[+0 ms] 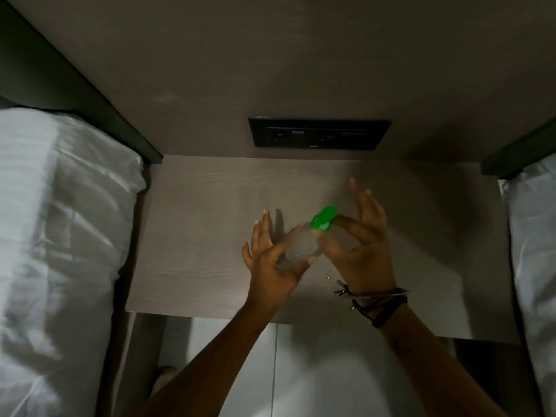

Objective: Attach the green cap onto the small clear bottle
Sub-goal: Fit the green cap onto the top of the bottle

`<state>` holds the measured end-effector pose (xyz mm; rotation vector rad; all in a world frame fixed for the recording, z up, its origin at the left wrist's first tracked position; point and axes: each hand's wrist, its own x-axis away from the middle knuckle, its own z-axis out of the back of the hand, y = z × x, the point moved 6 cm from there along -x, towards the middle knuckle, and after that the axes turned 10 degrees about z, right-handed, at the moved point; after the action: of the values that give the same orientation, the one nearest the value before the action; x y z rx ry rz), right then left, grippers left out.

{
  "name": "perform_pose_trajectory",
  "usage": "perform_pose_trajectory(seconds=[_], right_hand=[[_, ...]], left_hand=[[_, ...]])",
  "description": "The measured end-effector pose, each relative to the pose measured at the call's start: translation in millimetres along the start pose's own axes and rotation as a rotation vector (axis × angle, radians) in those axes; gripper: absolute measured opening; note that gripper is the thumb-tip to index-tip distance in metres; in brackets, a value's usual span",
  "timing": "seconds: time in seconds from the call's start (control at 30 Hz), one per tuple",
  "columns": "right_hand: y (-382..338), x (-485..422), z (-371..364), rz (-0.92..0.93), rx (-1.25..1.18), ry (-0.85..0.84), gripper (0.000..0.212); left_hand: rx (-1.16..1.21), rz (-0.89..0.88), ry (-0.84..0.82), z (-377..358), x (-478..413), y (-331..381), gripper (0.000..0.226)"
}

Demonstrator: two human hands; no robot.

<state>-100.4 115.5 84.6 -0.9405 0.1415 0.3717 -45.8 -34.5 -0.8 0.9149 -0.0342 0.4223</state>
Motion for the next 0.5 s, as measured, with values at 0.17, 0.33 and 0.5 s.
perform_pose_trajectory(seconds=[0.17,0.33,0.5], right_hand=[[0.9,6.0,-14.5,0.014,0.078,-0.104,0.027],[-4.2,2.2,-18.2,0.053,0.186,-0.112,0.023],[-5.4,11.3,-25.7,0.051,0.294,-0.221,0.026]], left_hand=[[-0.019,-0.017,0.019,2.2,-3.0,-3.6,0.049],[-0.057,-0.008,0.046,1.4,3.7,-2.4,0.047],[-0.102,-0.029,0.063,-0.8,7.1,-2.4,0.05]])
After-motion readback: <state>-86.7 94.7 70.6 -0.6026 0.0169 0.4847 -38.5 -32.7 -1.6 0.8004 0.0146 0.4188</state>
